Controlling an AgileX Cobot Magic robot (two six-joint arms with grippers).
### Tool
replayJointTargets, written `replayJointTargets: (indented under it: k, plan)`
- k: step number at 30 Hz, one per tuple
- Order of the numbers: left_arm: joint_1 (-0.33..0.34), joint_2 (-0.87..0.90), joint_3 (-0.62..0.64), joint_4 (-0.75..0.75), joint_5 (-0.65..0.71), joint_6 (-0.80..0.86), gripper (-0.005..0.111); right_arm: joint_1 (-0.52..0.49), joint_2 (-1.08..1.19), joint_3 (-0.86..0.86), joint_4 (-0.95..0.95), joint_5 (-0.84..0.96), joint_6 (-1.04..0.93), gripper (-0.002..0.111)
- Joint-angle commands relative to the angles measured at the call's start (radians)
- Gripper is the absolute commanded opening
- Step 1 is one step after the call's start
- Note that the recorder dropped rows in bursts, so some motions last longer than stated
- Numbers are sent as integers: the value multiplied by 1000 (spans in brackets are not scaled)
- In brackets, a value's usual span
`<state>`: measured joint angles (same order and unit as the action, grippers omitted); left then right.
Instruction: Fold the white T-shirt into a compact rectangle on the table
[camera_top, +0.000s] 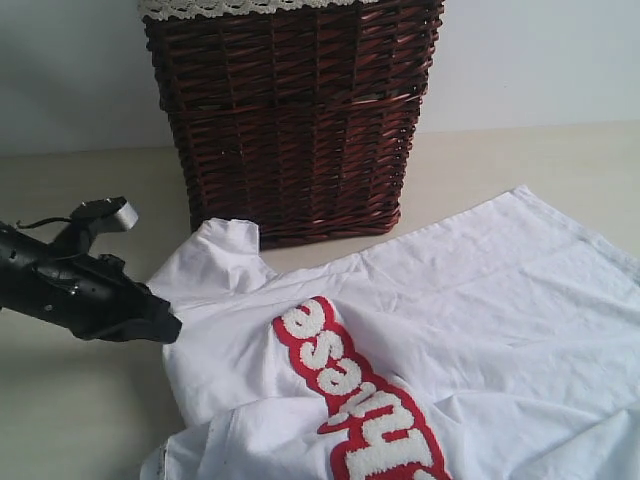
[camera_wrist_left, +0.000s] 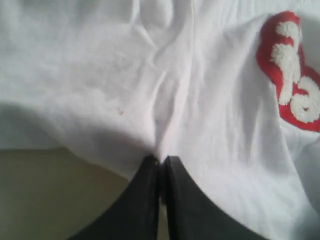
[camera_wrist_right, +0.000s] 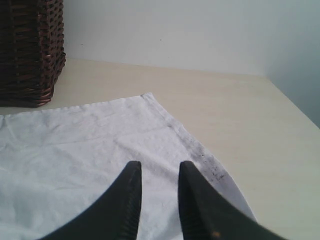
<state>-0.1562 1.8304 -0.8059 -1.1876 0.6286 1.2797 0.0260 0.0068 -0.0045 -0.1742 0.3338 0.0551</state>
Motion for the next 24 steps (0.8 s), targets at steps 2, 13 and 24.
replayJointTargets:
  k: [2,13,24]
  plan:
    - [51,-104,2,237,-8,121,0,-3,-7,5,-8,-6,0,27]
    - [26,-126,-24,179,-75,528,0,-3,-7,5,-8,-6,0,27]
    - [-34,-72,-29,-163,-85,483,53,-3,-7,5,-8,-6,0,27]
